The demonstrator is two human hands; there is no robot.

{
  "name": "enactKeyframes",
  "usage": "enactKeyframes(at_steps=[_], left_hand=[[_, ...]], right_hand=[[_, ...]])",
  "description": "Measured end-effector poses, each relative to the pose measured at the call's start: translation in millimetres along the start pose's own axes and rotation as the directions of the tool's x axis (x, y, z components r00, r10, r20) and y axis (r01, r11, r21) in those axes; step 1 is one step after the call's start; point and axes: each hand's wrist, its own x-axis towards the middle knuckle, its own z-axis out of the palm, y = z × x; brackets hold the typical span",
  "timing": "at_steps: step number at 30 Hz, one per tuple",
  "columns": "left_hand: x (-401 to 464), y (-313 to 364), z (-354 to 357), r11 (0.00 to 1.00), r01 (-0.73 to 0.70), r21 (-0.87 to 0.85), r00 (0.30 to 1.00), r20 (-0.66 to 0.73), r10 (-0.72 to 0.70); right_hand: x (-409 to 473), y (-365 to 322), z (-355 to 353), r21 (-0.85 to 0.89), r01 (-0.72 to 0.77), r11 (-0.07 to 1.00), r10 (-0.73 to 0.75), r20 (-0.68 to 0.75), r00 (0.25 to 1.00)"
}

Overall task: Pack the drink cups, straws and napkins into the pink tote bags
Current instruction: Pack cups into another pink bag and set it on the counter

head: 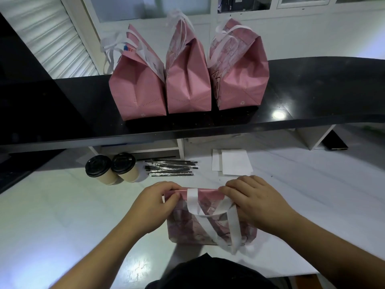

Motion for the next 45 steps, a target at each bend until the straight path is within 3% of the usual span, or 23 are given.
enactKeyframes(at_steps=[5, 11, 15, 20, 31, 45], left_hand=[[5, 12, 1, 0.998, -0.039, -0.056, 0.998, -0.052, 0.037], [24, 38, 8, 0.968, -0.137, -0.211, 0.953, -0.295, 0.070], [42, 66, 26, 0.951, -0.165, -0.261, 0.968, -0.229, 0.105], [72, 137, 49, 0.912, -0.350, -0.215, 0.936, -0.107, 0.335], [138, 276, 76, 0.845, -0.466, -0.262, 0.872, 0.027, 0.489], [238, 324, 78, 0.926, -0.370, -0.077, 0.928, 0.014, 0.373]], right_hand=[[9, 3, -19, 0.177, -0.167, 0.970, 0.163, 0.038, 0.986], [-1, 23, -58, 0.235, -0.386, 0.892, 0.372, 0.106, 0.922], [-16, 46, -107, 0.153, -0.577, 0.803, 0.571, 0.086, 0.817], [-27, 80, -183, 0.139, -0.725, 0.674, 0.734, -0.019, 0.679], [16, 194, -289, 0.058, -0.795, 0.603, 0.761, -0.342, 0.552], [136, 320, -257, 0.271, -0.736, 0.621, 0.775, -0.349, 0.526]])
